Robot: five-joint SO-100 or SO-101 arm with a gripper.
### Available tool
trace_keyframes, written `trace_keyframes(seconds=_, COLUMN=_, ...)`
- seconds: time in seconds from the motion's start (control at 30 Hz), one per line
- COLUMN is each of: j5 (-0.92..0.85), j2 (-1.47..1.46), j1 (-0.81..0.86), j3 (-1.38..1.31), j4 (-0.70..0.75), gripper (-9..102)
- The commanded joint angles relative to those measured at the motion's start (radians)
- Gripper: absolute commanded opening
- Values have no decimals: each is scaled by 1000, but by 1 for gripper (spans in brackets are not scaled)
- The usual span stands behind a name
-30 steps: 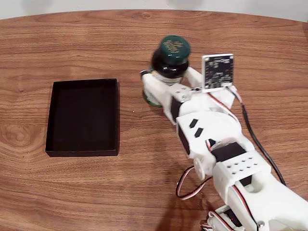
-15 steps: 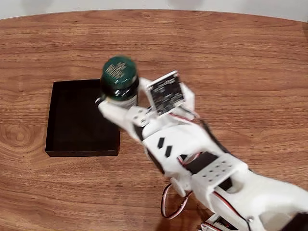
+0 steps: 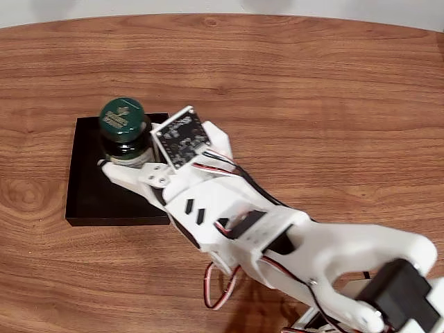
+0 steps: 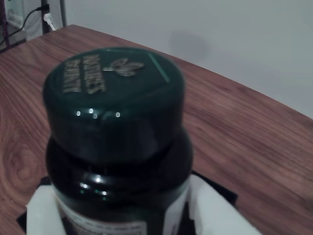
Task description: Pick up the pill bottle and place it in the black box.
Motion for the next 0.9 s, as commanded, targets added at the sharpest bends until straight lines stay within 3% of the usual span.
trace_keyframes(seconds=0.0, j5=-29, j2=-26, j1=-32, j3=-152, j4=-54, gripper=18)
trace_keyframes(seconds=0.33, j5=-63, j2=-186, j1=-60, j3=-282, j4=-69, gripper=17)
trace_keyframes(seconds=0.87, j5=-101, j2=-390, j1=29, j3=-387, j4=-158, gripper=17)
